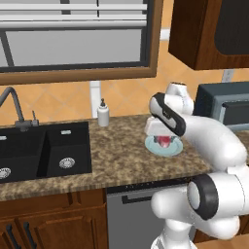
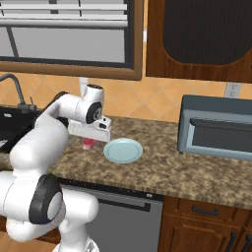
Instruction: Pick up the knife from the drawer and place it on the cutting board. Then place the meat from the plate to the cutting board.
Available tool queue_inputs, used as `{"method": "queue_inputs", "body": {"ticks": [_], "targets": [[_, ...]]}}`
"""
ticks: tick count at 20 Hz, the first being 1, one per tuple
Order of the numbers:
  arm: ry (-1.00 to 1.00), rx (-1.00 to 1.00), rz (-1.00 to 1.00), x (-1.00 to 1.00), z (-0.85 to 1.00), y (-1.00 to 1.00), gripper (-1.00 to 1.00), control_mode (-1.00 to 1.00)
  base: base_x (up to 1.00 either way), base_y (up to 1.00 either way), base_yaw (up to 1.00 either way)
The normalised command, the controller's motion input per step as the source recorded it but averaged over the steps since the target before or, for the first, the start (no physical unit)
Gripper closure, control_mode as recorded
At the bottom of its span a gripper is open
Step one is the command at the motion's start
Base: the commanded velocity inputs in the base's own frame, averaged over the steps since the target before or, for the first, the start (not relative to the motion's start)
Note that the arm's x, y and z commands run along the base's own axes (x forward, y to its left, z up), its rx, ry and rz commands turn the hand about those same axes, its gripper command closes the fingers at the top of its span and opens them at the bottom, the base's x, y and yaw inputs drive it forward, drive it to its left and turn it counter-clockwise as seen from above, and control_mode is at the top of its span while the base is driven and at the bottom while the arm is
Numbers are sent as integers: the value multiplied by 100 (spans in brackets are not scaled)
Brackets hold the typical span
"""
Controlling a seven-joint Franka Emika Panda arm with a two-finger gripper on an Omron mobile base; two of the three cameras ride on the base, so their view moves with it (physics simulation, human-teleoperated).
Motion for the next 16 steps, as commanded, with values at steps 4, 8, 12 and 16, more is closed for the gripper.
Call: {"method": "queue_inputs", "body": {"ticks": [4, 8, 12, 16], "targets": [[-16, 0, 5, -97, 70, 32, 100, -100, 0, 0, 0], [-15, 0, 1, -78, 42, 30, 100, -100, 0, 0, 0], [-12, 0, 0, -61, 17, 17, 100, 100, -21, 5, 0], [0, 0, 0, 0, 0, 0, 100, 100, -51, 27, 0]]}}
